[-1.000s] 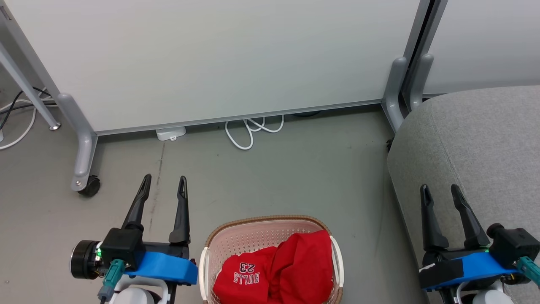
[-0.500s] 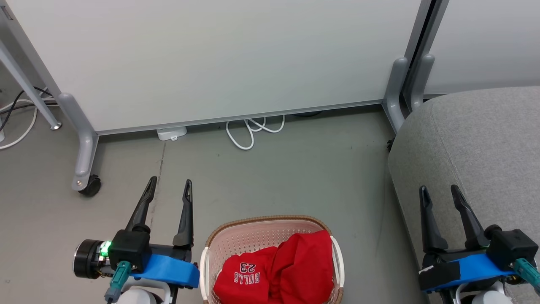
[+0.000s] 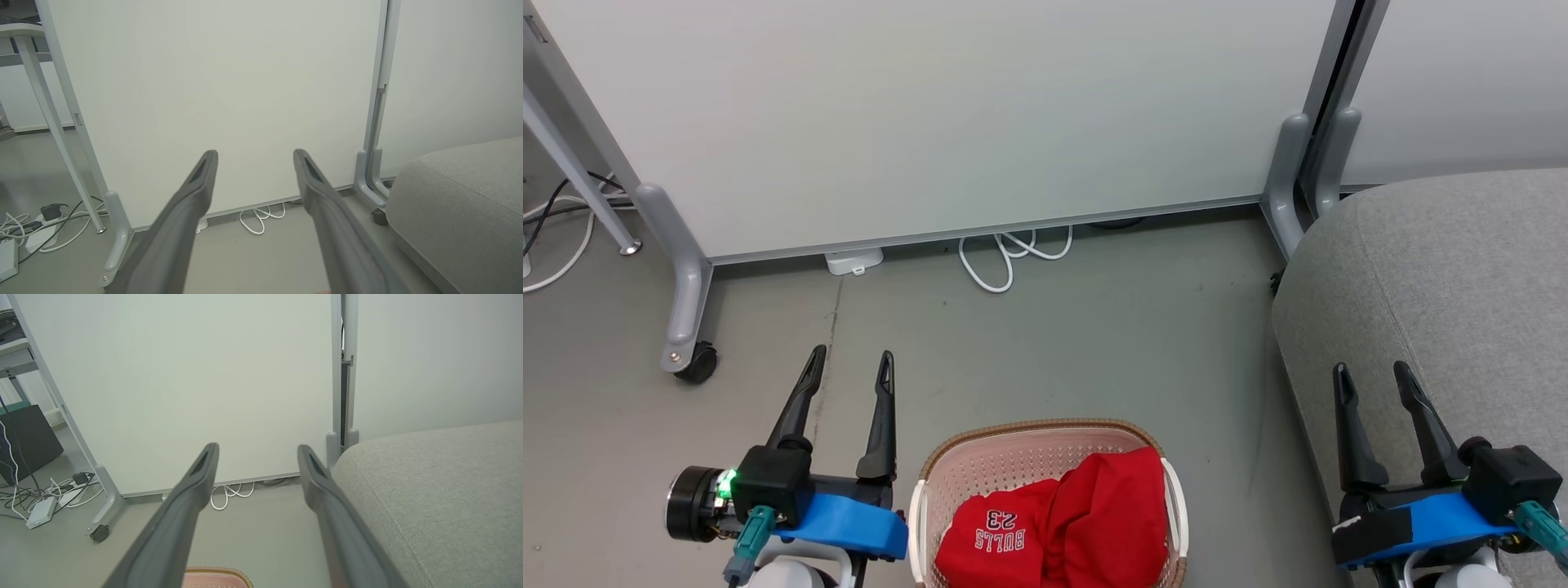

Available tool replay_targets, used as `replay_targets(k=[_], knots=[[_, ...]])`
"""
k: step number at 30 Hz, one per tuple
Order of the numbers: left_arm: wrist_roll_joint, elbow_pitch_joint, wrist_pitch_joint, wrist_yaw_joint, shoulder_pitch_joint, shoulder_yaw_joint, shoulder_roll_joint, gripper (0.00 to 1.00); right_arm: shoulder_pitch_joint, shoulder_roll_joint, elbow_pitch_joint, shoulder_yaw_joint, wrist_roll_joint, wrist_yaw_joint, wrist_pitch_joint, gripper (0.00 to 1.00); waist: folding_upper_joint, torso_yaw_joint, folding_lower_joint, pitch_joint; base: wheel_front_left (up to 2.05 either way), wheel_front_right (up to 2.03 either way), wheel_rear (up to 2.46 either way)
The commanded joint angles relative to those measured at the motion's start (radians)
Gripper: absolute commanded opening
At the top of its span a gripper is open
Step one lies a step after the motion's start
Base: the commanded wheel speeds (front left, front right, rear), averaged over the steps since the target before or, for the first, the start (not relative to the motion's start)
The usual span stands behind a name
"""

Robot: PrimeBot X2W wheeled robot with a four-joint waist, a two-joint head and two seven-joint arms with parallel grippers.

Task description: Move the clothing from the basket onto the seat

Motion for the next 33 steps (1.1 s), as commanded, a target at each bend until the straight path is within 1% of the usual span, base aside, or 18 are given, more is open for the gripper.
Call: replay_targets(k=[1, 6, 13, 18, 23, 28, 29, 33], knots=[[0.004, 0.002, -0.005, -0.002, 0.006, 0.006, -0.001, 1.0, 0.016, -0.006, -0.002, 0.0, 0.009, 0.0, -0.003, 1.0, -0.0001, 0.0, 0.0, 0.0, 0.0, 0.0, 0.0], [0.009, 0.012, -0.005, -0.001, -0.003, 0.004, -0.001, 1.0, 0.008, -0.006, 0.001, -0.001, 0.008, 0.0, -0.003, 1.0, -0.0001, -0.002, 0.0, 0.005, 0.0, 0.0, 0.0], [0.029, 0.047, -0.005, -0.011, -0.065, -0.034, -0.001, 1.0, -0.023, -0.006, -0.005, 0.005, 0.007, 0.0, -0.003, 1.0, -0.0001, -0.015, 0.0, 0.037, 0.0, 0.0, 0.0], [0.035, 0.1, -0.005, -0.02, -0.128, -0.079, 0.018, 1.0, -0.045, -0.006, -0.01, 0.011, 0.013, 0.0, -0.002, 1.0, -0.0001, -0.035, 0.0, 0.077, 0.0, 0.0, 0.0], [0.018, 0.174, -0.004, -0.025, -0.205, -0.131, 0.04, 1.0, -0.074, -0.006, -0.013, 0.016, 0.018, 0.0, -0.002, 1.0, -0.0001, -0.06, 0.0, 0.133, 0.0, 0.0, 0.0], [-0.01, 0.263, -0.004, -0.024, -0.29, -0.249, 0.084, 1.0, -0.113, -0.005, -0.02, 0.023, 0.024, 0.0, -0.002, 1.0, -0.0001, -0.089, 0.0, 0.208, 0.0, 0.0, 0.0], [-0.01, 0.263, -0.004, -0.024, -0.29, -0.249, 0.084, 1.0, -0.113, -0.005, -0.02, 0.023, 0.024, 0.0, -0.002, 1.0, -0.0001, -0.089, 0.0, 0.208, 0.0, 0.0, 0.0], [-0.032, 0.332, -0.004, -0.024, -0.366, -0.357, 0.122, 1.0, -0.15, -0.005, -0.027, 0.028, 0.032, 0.0, -0.002, 1.0, -0.0001, -0.114, 0.0, 0.274, 0.0, 0.0, 0.0]])
